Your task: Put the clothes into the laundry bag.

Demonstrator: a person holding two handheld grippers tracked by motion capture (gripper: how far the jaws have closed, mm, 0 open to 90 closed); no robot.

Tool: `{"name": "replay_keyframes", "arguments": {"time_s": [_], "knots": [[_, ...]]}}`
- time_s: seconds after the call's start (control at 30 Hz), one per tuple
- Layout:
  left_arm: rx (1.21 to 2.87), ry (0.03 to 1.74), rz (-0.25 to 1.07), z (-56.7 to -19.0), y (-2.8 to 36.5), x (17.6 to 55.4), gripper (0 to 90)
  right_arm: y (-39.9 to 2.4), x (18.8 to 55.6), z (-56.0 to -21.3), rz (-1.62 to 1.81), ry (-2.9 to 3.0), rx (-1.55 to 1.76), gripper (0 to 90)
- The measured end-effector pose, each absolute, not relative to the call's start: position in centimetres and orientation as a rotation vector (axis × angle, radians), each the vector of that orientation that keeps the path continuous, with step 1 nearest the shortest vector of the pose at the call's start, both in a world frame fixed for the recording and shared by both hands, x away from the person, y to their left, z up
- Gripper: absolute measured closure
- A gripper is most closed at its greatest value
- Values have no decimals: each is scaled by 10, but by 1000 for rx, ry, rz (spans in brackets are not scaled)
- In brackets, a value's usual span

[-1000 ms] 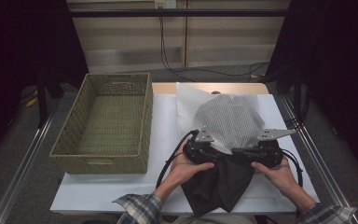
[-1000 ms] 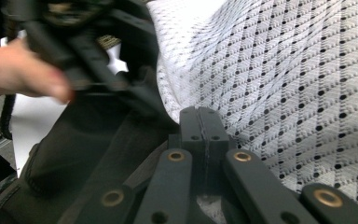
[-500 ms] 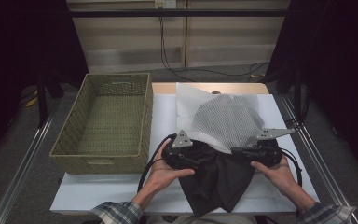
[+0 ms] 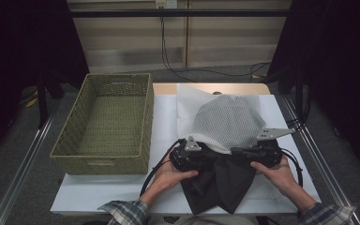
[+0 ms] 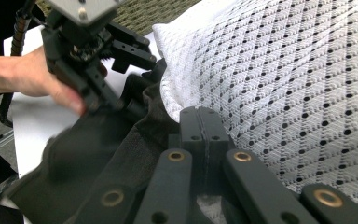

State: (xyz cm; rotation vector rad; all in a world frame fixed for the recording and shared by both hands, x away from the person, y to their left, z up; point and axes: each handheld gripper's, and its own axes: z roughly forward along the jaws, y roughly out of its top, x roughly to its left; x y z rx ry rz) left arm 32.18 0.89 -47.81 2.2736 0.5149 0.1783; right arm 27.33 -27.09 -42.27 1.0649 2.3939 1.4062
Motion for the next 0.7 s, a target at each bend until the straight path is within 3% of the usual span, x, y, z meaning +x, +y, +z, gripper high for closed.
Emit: {"name": "replay_keyframes", "arguments": {"time_s": [0.07, 0.13, 0.4, 0.7], "knots": [[2282, 512, 173, -473, 11, 321, 691, -270, 274, -423, 1406, 2394, 1065, 900], [2234, 515, 156, -467, 12, 320, 739, -270, 274, -422, 1410, 2389, 1061, 900], [2121, 455, 89, -438, 7, 310, 781, -268, 277, -422, 1475, 2374, 1031, 900], [2073, 417, 25, -435, -13, 309, 786, -267, 278, -413, 1525, 2329, 1028, 900]]}}
